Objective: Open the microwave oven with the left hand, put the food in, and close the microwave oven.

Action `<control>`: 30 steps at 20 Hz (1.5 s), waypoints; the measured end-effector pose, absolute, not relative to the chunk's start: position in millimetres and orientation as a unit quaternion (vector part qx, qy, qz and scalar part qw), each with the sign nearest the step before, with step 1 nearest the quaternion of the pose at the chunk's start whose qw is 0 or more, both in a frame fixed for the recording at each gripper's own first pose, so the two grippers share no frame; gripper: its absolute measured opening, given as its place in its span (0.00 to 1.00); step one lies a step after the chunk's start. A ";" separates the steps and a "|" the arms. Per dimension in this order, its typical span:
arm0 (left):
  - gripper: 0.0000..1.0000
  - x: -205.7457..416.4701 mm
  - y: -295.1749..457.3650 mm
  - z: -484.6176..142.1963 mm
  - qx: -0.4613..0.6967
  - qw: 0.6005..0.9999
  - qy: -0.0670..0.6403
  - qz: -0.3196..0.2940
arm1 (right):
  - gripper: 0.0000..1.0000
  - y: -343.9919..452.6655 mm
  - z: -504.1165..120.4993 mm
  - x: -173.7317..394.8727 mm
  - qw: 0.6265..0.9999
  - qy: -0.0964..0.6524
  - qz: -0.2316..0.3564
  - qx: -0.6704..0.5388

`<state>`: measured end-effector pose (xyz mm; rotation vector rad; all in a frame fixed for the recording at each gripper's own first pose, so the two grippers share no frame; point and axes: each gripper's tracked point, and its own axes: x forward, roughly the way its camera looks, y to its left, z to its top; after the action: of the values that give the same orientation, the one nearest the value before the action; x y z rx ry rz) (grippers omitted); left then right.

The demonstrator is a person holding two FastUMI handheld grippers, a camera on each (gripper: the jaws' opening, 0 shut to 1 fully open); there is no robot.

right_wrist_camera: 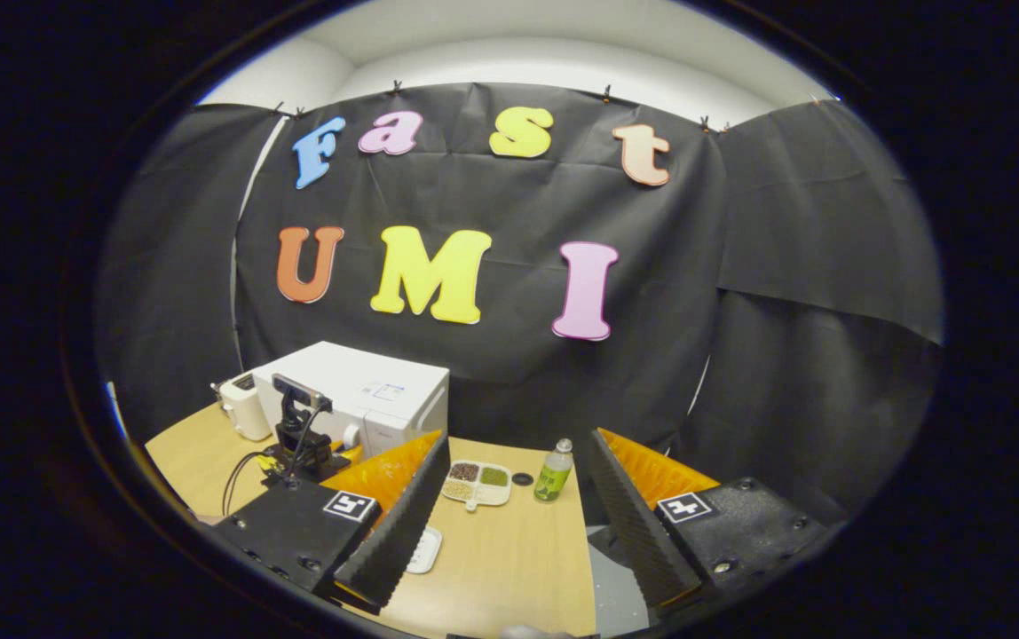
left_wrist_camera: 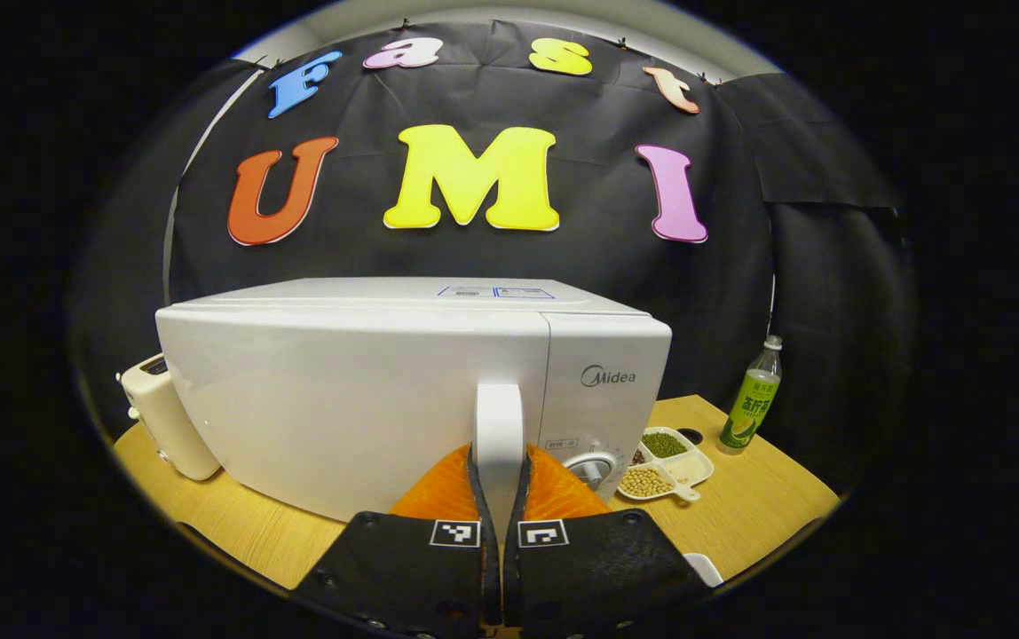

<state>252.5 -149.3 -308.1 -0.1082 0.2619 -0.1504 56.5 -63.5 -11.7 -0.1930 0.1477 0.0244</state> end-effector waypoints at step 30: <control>0.98 21.5 57.5 -299.3 -0.008 0.987 0.162 -0.006 | 0.95 75.1 -38.4 -14.2 0.992 0.064 0.105 -0.040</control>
<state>21.5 57.5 -299.3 -0.0156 0.3258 -0.0127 -14.2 75.1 -38.4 -0.0800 0.1287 0.2110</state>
